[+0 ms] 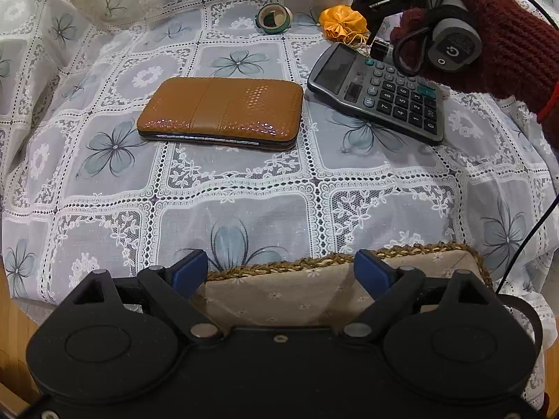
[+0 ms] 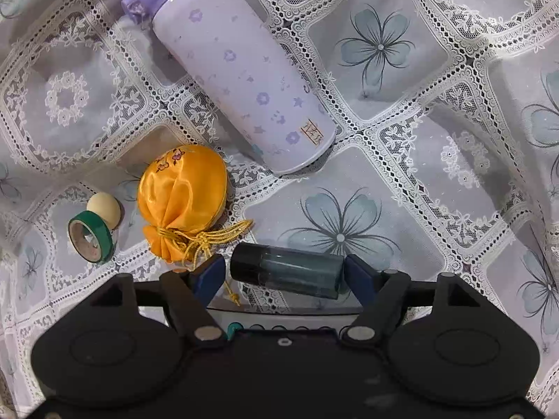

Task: Organize soft objects
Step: 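Grasp the dark teal glass bottle with the right tool, then grasp the orange satin pouch with the left tool while the right tool holds the bottle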

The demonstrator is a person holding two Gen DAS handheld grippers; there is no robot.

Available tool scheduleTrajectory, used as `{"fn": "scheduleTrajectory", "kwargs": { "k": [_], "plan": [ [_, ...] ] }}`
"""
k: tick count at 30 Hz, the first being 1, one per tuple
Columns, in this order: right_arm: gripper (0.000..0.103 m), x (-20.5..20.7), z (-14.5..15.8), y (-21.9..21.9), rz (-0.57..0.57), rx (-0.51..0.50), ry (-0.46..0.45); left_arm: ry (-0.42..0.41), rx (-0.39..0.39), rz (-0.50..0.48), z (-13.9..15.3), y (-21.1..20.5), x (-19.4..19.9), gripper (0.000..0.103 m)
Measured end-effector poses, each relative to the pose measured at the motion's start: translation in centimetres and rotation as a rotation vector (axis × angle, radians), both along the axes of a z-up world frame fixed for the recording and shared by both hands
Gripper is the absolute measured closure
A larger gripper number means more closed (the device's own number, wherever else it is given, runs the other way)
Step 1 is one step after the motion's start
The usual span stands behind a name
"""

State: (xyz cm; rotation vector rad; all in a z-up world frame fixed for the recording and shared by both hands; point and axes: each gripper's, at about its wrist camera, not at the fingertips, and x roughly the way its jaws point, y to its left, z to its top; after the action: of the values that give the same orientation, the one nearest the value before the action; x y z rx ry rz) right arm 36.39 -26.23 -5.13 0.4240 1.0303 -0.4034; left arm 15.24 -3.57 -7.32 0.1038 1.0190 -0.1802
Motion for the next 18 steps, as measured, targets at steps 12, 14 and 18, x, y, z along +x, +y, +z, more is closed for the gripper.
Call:
{"fn": "scheduleTrajectory", "kwargs": {
  "k": [12, 14, 18],
  "plan": [
    [0.032, -1.4, -0.4, -1.6, 0.008, -0.106, -0.019, 0.021, -0.007, -0.001, 0.4, 0.0, 0.2, 0.015],
    [0.032, -1.9, -0.6, -1.7, 0.03, -0.121, -0.031, 0.025, -0.02, -0.009, 1.1, 0.2, 0.4, 0.015],
    [0.032, -2.9, -0.7, -1.8, 0.078, -0.157, -0.061, 0.016, -0.06, -0.031, 3.4, 0.6, 1.2, 0.015]
  ]
}}
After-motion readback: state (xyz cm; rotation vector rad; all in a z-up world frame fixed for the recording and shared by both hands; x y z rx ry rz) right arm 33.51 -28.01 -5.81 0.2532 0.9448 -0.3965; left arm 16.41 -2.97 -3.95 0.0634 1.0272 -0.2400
